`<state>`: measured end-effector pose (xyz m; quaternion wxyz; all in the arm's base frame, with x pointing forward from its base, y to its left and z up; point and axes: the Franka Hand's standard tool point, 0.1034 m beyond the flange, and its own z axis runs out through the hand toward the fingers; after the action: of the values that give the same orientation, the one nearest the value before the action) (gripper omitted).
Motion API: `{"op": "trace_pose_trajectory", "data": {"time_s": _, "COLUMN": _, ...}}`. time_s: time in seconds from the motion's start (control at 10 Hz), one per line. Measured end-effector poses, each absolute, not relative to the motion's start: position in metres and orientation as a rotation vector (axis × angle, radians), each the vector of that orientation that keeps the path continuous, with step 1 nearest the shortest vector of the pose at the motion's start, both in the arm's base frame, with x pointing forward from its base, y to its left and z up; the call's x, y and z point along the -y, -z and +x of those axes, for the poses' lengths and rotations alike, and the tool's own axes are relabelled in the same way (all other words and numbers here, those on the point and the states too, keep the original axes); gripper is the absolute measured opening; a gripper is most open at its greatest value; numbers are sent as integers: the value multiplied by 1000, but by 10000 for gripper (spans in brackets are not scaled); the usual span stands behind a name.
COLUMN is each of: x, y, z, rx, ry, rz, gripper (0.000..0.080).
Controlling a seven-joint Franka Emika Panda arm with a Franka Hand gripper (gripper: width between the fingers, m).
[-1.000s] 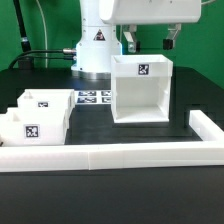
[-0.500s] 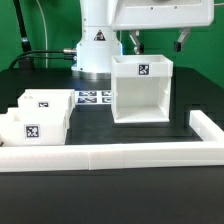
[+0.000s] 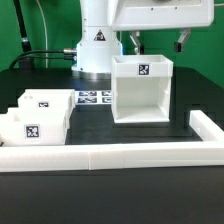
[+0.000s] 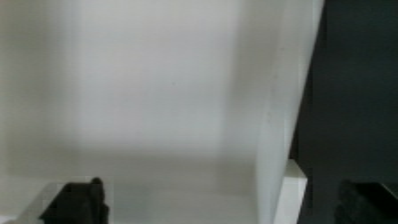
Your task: Assemble drawer
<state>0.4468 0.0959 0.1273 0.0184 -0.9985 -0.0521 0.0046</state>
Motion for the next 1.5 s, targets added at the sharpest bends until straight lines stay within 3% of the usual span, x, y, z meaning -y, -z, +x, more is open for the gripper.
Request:
{"op": "trace_pose_trajectory", "data": {"time_s": 0.6, "x": -117, "y": -98, "z": 423, "rx": 102, "ry": -29, "rz": -3079, "gripper": 649}}
{"op": "trace_pose_trajectory", "data": {"time_s": 0.8, "x": -117, "y": -97, "z": 421, "rx": 104, "ry": -28, "rz": -3079, "gripper": 391}}
{"op": "trace_pose_trajectory", "data": {"time_s": 0.9, "x": -117, "y": -97, "z": 421, "rx": 104, "ry": -28, "rz": -3079, "gripper": 391}}
{"op": "trace_pose_trajectory", "data": {"time_s": 1.1, "x": -117, "y": -97, "z": 421, "rx": 105, "ry": -28, "rz": -3079, "gripper": 73}}
{"op": "trace_pose_trajectory", "data": {"time_s": 1.5, "x": -117, "y": -97, "z": 421, "rx": 105, "ry": -26, "rz": -3079, "gripper": 37}}
